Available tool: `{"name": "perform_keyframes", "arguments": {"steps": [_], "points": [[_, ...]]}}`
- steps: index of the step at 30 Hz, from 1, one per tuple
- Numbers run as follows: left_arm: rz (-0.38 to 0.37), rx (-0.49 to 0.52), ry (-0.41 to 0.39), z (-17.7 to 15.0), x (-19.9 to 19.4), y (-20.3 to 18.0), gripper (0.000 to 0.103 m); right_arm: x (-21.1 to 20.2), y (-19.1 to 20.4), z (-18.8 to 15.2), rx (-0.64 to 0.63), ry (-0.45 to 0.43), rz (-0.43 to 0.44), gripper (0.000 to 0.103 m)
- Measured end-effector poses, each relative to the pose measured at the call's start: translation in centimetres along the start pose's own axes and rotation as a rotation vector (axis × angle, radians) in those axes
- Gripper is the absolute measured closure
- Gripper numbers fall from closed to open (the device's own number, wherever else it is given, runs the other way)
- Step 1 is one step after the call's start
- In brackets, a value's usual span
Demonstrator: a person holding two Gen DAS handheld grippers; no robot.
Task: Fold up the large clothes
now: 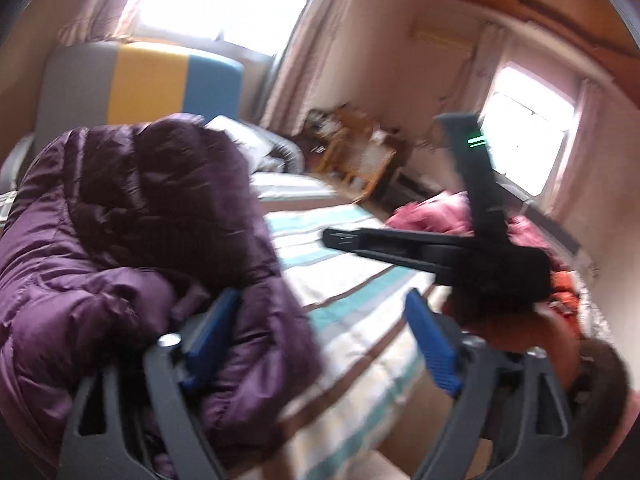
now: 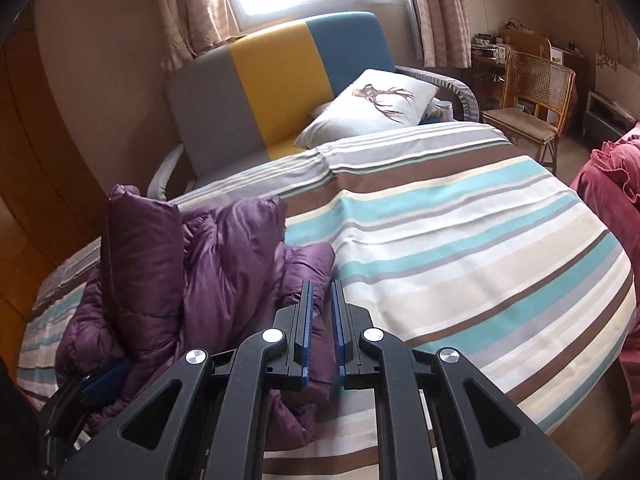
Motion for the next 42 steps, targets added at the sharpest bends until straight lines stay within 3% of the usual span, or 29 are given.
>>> {"name": "perform_keyframes", "arguments": {"steps": [3,5,7,8,10,12,14,16,18,23,28,37,42], "points": [[-0.073,0.002,-0.115,1.6,-5.0,-0.8,0.012,-0.5,1.1,0.4,-0.001,-0.012,0.033,0.093],[-0.044,-0.019,-0.229,3.1,-8.9,0.7,0.010,-0.9,1.9,0.5,-0.009,-0.019,0.060,0.093],[0.120,-0.043,-0.278,4.2,-11.0,4.0,0.009,-1.4,2.7,0.7,-0.009,-0.027,0.091,0.093],[0.242,-0.073,-0.290,4.4,-12.0,6.9,0.009,-1.6,3.2,0.8,-0.016,-0.030,0.102,0.093],[0.479,-0.205,-0.224,3.3,-12.9,14.1,0.019,-1.9,4.3,0.9,-0.040,-0.032,0.122,0.093],[0.535,-0.354,-0.144,1.5,-12.6,18.9,0.040,-2.0,5.2,0.8,-0.049,-0.028,0.147,0.093],[0.515,-0.455,-0.051,-0.3,-11.3,21.5,0.043,-1.9,5.9,0.7,-0.048,-0.019,0.170,0.093],[0.492,-0.402,-0.008,-0.6,-8.9,20.2,0.060,-1.8,6.5,0.6,-0.055,-0.009,0.177,0.093],[0.491,-0.313,0.010,-0.1,-7.3,18.4,0.071,-1.9,6.6,0.5,-0.067,-0.014,0.168,0.093],[0.501,-0.208,0.060,0.5,-3.6,15.0,0.071,-1.9,6.1,0.5,-0.070,-0.008,0.154,0.093],[0.563,-0.070,0.123,1.0,-1.1,12.6,0.071,-0.7,5.1,0.1,-0.080,0.027,0.089,0.093],[0.619,0.045,0.185,1.9,2.2,10.2,0.071,3.7,1.9,-1.7,-0.095,0.125,-0.031,0.093],[0.614,0.092,0.200,1.7,4.1,9.3,0.071,7.0,0.5,-3.5,-0.061,0.191,-0.042,0.093]]}}
Point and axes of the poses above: each gripper's, at about its wrist camera, not at the fingertips, and x roughly the way its jaws point, y to its left, z to its top, the point moved 6 cm from there along x, roughly the way its jaws point, and after that the axes turned 4 degrees about -y, right-handed, at the moved point
